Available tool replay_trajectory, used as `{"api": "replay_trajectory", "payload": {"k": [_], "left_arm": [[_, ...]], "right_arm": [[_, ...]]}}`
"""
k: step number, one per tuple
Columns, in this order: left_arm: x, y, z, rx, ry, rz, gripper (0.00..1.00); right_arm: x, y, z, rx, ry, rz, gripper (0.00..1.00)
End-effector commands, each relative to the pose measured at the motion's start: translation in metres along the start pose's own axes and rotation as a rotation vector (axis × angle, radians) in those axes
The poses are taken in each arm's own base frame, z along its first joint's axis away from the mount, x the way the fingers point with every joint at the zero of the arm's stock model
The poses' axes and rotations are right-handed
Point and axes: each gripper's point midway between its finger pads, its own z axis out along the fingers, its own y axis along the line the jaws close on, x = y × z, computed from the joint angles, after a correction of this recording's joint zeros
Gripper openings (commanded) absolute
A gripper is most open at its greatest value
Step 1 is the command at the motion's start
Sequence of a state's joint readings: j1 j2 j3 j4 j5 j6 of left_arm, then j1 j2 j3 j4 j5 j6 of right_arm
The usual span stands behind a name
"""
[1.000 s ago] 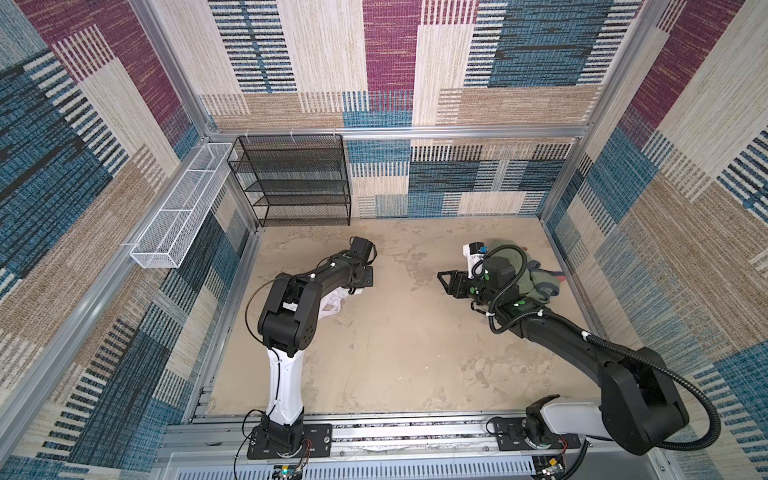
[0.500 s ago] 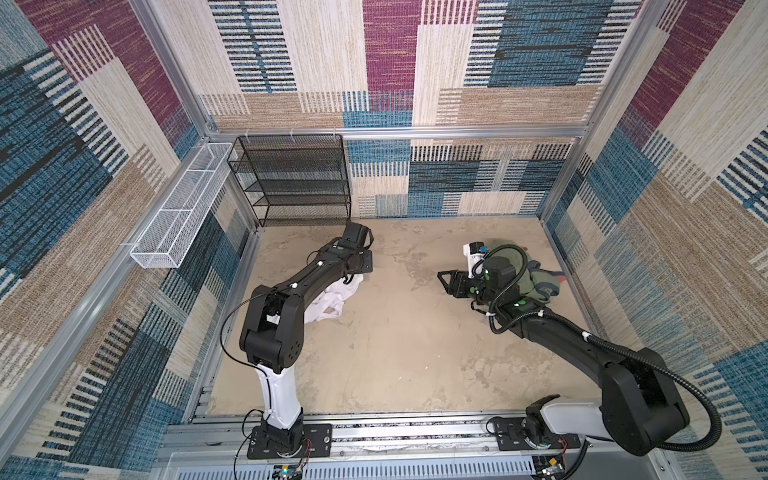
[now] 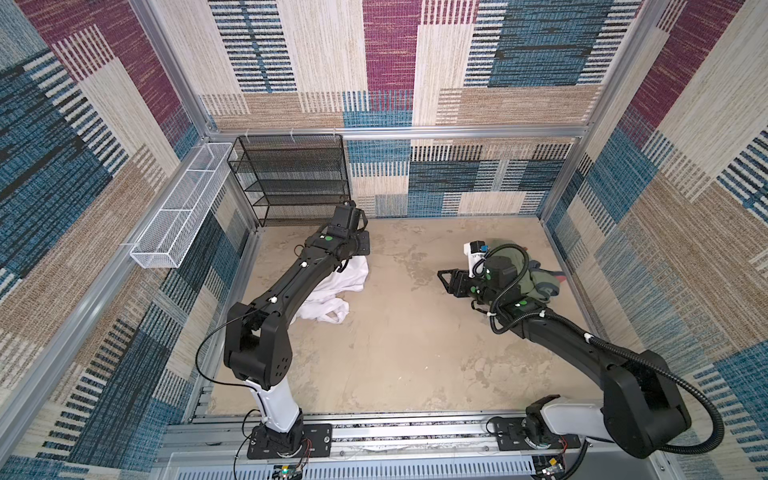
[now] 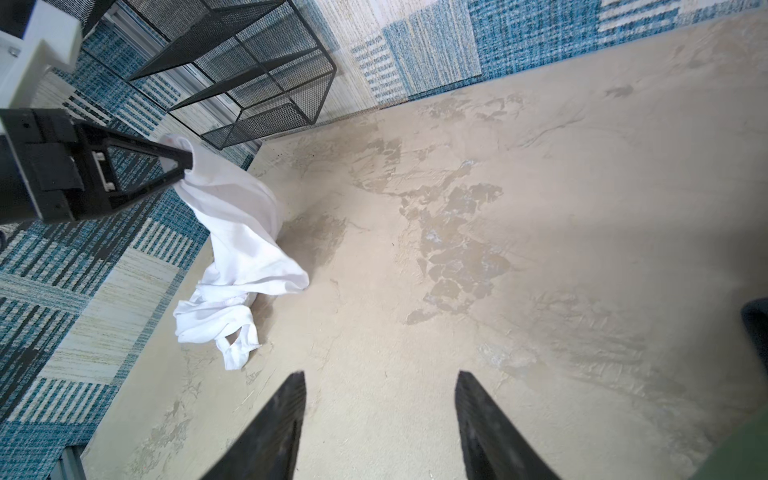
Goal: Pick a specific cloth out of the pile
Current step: 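Lift the white cloth with the left gripper and drag it nearer the robot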
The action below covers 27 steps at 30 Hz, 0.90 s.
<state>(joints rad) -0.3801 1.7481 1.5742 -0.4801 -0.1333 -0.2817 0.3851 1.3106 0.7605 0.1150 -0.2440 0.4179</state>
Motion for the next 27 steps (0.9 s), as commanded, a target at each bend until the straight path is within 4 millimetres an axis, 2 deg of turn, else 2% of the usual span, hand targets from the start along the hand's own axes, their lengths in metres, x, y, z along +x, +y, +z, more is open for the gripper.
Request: {"api": "replay_trajectory", "payload": {"k": [1,7,14,20,25,27], "left_arm": [[-0.005,0.011,-0.018,-0.037,-0.019,0.036,0.0],[-0.002,0.039,-0.052,-0.063,-0.052,-0.006,0.0],[0.021,0.085,-0.081,-0.11,-0.061,-0.117,0.0],[0.048,0.124,-0.094,-0.16,-0.057,-0.221,0.0],[0.073,0.155,-0.094,-0.258,-0.024,-0.269,0.0],[0.083,0.161,-0.091,-0.271,-0.002,-0.286,0.0]], "right_arm": [[-0.012,0.011,0.0,-0.043,-0.034,0.001,0.6],[-0.015,0.016,0.004,-0.068,-0.029,0.003,0.6],[-0.015,0.02,0.009,-0.096,-0.017,0.017,0.6],[-0.015,0.023,0.014,-0.115,-0.004,0.026,0.6],[-0.012,0.02,0.02,-0.111,0.013,0.032,0.6],[-0.012,0.02,0.023,-0.108,0.02,0.029,0.6]]}}
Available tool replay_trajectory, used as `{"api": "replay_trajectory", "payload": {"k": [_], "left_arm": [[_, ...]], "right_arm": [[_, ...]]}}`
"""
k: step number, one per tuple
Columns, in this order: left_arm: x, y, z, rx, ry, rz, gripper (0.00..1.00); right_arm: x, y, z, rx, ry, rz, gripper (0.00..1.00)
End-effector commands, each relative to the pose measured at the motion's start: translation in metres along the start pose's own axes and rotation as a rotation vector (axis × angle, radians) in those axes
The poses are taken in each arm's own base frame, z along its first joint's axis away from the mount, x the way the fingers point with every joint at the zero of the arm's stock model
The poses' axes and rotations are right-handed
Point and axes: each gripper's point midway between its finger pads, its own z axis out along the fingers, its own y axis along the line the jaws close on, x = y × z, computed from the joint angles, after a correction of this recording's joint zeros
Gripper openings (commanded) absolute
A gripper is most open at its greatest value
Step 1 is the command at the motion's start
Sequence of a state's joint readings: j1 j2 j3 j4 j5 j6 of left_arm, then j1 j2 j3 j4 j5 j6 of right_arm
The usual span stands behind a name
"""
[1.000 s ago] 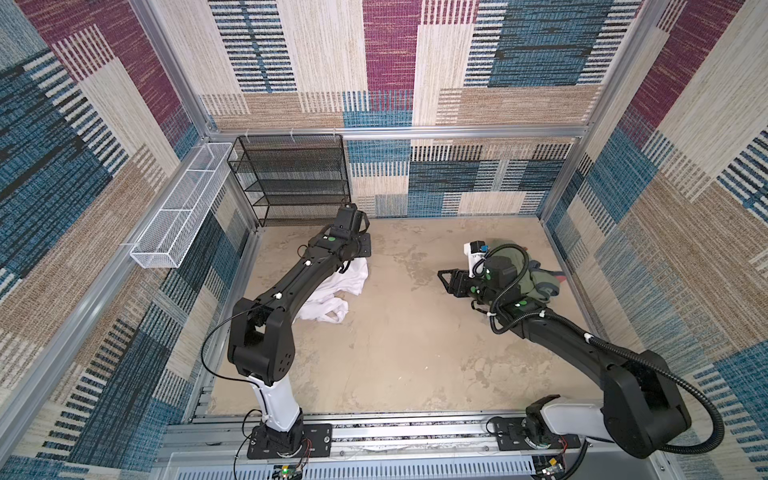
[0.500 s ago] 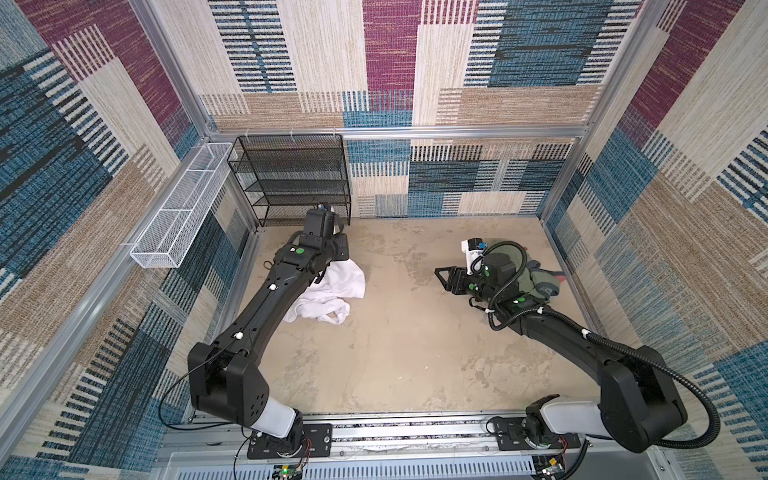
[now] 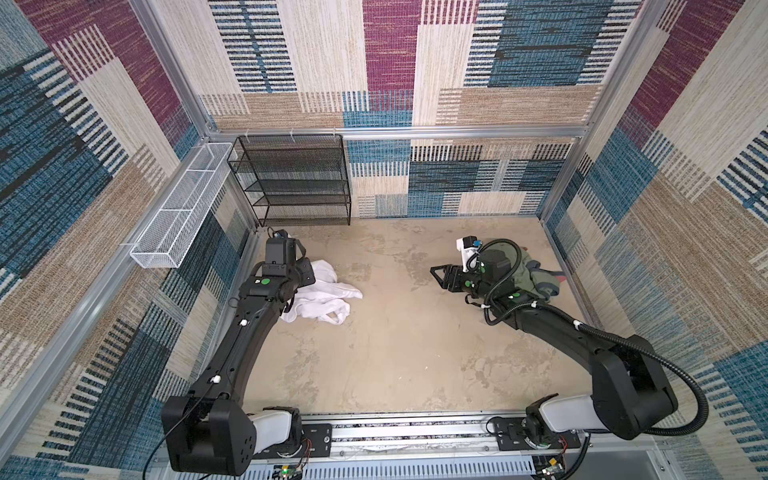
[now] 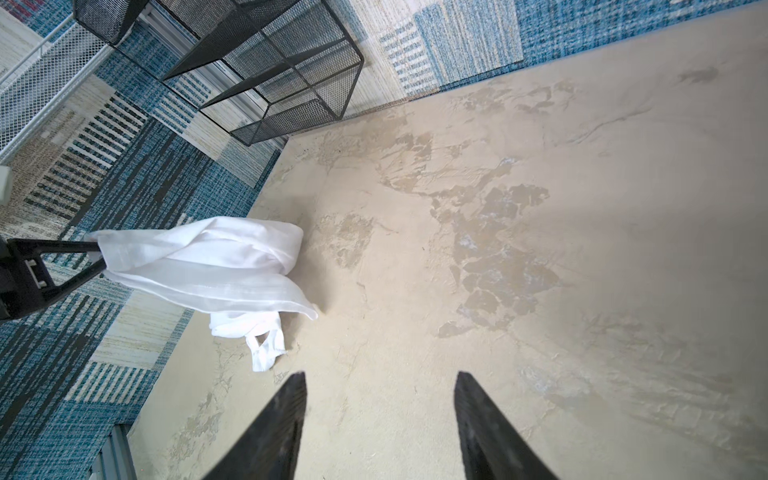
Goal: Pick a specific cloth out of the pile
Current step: 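Lift the white cloth with the left gripper and drag it nearer the robot, then lower the white cloth onto the floor with the left gripper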
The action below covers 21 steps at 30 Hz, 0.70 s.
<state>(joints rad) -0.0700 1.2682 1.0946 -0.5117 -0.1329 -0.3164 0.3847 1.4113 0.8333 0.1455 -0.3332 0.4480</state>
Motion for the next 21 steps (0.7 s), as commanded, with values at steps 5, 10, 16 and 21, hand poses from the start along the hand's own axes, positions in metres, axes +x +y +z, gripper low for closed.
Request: {"api": "replay_trajectory", "payload": {"k": [5,10,16,21], "left_arm": [[0.018,0.035,0.011,-0.098,0.027,-0.093,0.0],[0.023,0.049,0.016,-0.124,0.038,-0.125,0.0],[0.028,0.065,0.018,-0.158,0.047,-0.153,0.0],[0.036,0.076,0.023,-0.182,0.06,-0.171,0.0]], "right_arm": [[-0.008,0.009,0.006,-0.038,-0.004,0.0,0.59],[-0.01,0.01,0.007,-0.04,0.0,-0.001,0.59],[-0.011,0.011,0.006,-0.035,0.004,-0.01,0.6],[-0.012,0.012,0.006,-0.037,0.005,-0.016,0.59]]}}
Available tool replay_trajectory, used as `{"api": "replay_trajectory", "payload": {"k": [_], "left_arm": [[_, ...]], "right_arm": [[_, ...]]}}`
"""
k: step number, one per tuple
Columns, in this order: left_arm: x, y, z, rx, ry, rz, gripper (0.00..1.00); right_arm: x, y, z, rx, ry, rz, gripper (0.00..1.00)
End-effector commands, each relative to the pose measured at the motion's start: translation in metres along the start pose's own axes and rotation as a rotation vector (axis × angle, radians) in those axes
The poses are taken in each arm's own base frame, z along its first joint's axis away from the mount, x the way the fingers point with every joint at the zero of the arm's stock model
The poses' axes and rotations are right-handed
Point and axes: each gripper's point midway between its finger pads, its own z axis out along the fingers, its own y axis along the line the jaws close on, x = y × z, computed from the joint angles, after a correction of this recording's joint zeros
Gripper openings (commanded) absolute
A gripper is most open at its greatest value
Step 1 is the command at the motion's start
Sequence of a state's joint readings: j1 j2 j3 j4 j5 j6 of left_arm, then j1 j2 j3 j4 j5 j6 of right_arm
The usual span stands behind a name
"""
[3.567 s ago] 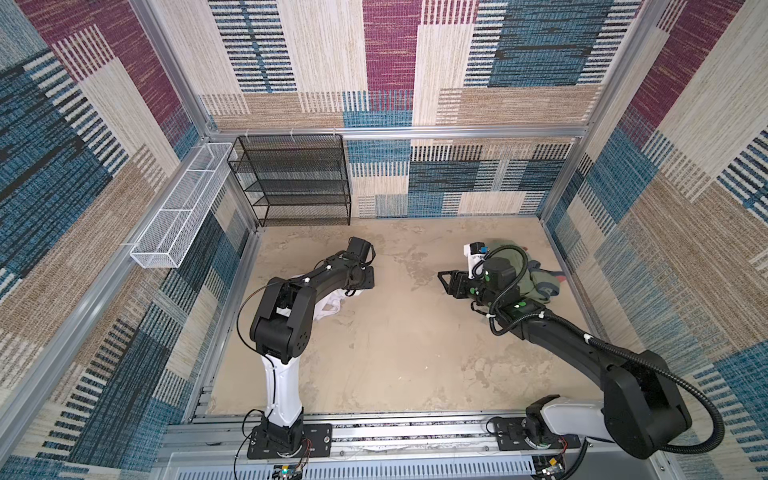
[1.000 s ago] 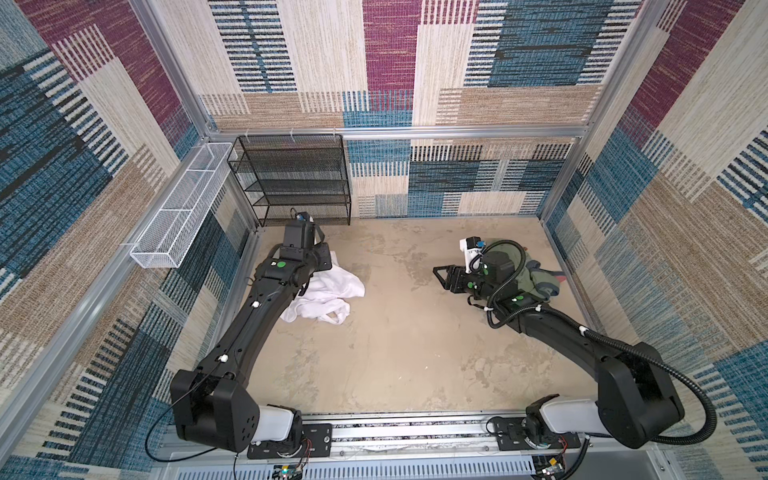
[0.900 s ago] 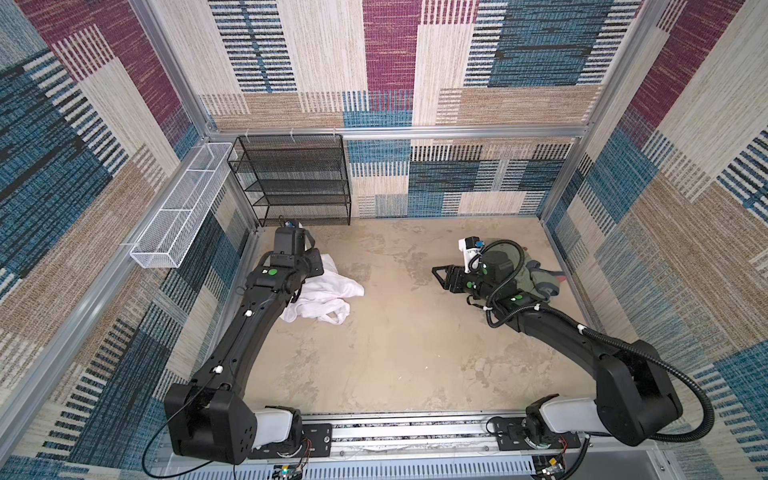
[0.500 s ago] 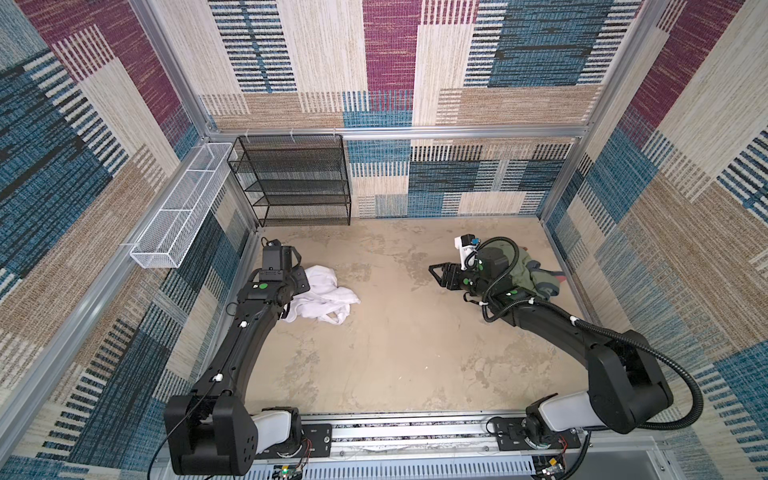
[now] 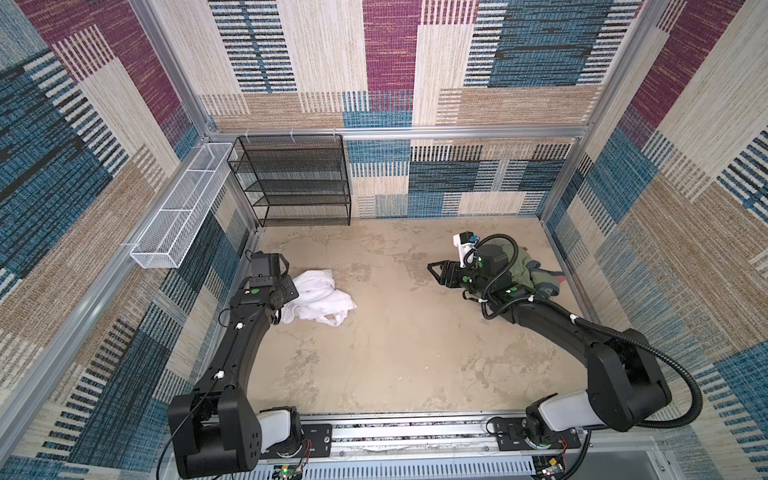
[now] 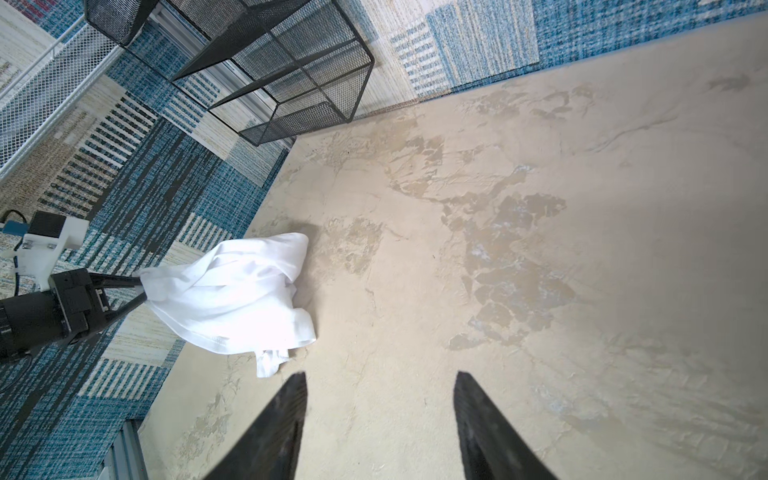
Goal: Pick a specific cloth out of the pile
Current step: 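Lower the white cloth onto the floor with the left gripper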
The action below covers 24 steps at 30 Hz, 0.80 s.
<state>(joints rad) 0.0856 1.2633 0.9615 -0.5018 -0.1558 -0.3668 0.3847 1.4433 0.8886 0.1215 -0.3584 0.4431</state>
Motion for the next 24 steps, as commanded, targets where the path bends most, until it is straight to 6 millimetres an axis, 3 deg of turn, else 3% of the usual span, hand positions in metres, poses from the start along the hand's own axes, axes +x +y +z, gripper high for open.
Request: {"api": "replay_trajectory", "payload": {"k": [1,14,15,19,21,24], "left_arm": [[-0.002,0.006,0.005,-0.018,-0.016,-0.03,0.0],[0.011,0.031,0.025,-0.067,0.033,-0.088,0.01],[0.012,0.033,0.027,-0.064,0.043,-0.098,0.04],[0.013,0.034,0.029,-0.045,0.054,-0.127,0.33],[0.011,0.033,0.025,-0.034,0.046,-0.132,0.4],[0.001,0.029,0.013,-0.008,0.013,-0.138,0.43]], "right_arm": [[-0.004,0.005,0.0,-0.016,-0.007,-0.011,0.59],[-0.002,0.004,-0.002,-0.013,-0.004,-0.007,0.6],[-0.002,0.004,-0.002,-0.013,-0.004,-0.007,0.6],[-0.003,0.005,-0.002,-0.014,-0.006,-0.009,0.6],[-0.003,0.005,-0.003,-0.01,-0.008,-0.009,0.6],[-0.004,0.004,-0.005,-0.005,-0.011,-0.011,0.6]]}}
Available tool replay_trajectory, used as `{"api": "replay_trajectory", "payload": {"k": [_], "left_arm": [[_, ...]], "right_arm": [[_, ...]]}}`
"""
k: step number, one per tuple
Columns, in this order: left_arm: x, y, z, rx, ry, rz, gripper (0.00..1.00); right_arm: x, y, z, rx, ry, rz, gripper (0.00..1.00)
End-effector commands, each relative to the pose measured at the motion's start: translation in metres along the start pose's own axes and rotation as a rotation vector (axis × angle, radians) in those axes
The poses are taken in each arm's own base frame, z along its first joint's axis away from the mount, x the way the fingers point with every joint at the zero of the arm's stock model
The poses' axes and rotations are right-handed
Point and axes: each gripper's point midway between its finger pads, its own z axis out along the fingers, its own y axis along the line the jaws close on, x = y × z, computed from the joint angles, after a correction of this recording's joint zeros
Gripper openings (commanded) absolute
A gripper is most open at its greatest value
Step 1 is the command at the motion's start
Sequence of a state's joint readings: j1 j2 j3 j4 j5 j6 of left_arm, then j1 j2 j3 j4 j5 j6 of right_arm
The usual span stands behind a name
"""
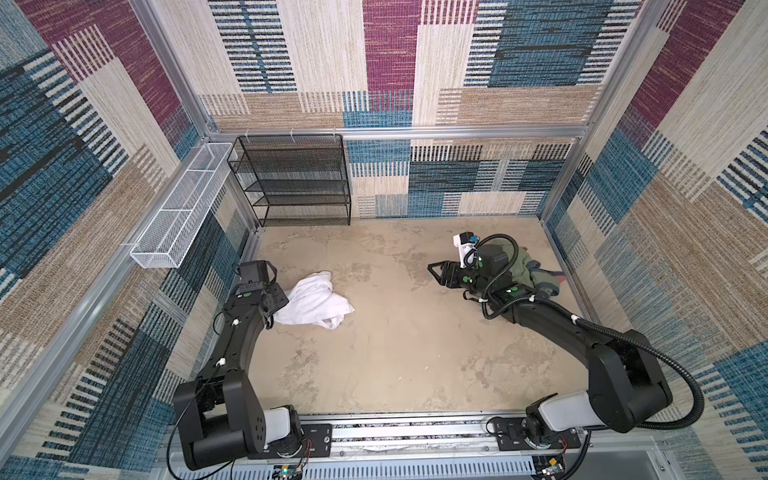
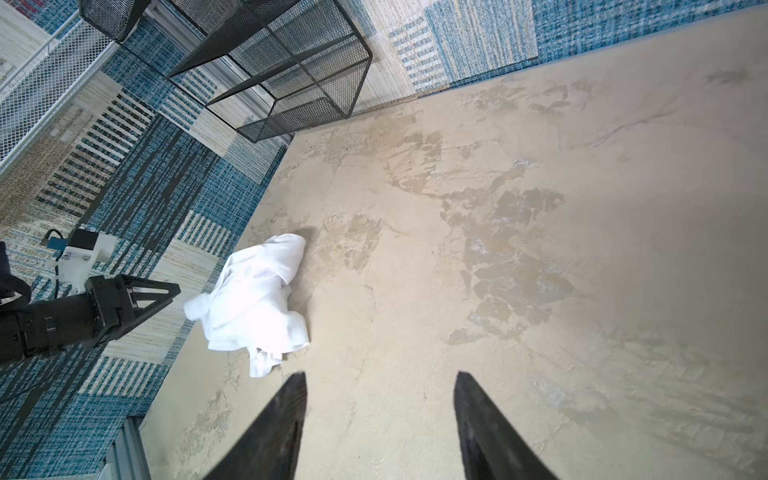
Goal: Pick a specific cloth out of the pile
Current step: 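Lower the white cloth onto the floor with the left gripper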
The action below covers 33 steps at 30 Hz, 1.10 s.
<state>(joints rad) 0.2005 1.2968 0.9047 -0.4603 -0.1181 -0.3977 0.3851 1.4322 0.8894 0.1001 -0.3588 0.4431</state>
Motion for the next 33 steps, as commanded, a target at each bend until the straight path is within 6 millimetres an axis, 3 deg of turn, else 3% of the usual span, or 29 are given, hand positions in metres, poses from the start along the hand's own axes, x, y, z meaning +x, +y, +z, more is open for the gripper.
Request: {"api": "replay_trajectory", "payload": {"k": [1,7,12,15,25,33], "left_arm": [[-0.011,-0.011,-0.014,0.062,-0.035,-0.022,0.43],[-0.01,-0.054,-0.03,0.205,-0.044,0.065,0.37],[0.018,-0.104,-0.019,0.3,0.042,0.176,0.28],[0.039,-0.12,-0.003,0.324,0.103,0.194,0.25],[0.067,-0.113,0.049,0.255,0.223,0.143,0.23],[0.049,-0.094,0.073,0.258,0.214,0.026,0.23]], "right_arm": [[-0.006,0.004,-0.003,-0.01,-0.024,-0.017,0.6],[-0.002,0.001,-0.004,-0.002,-0.027,-0.009,0.6],[0.004,0.001,-0.001,-0.019,-0.019,0.012,0.6],[0.006,0.0,0.001,-0.026,-0.012,0.022,0.6],[0.004,0.0,0.009,-0.027,0.001,0.019,0.6],[0.0,-0.004,0.021,-0.013,0.021,0.017,0.6]]}}
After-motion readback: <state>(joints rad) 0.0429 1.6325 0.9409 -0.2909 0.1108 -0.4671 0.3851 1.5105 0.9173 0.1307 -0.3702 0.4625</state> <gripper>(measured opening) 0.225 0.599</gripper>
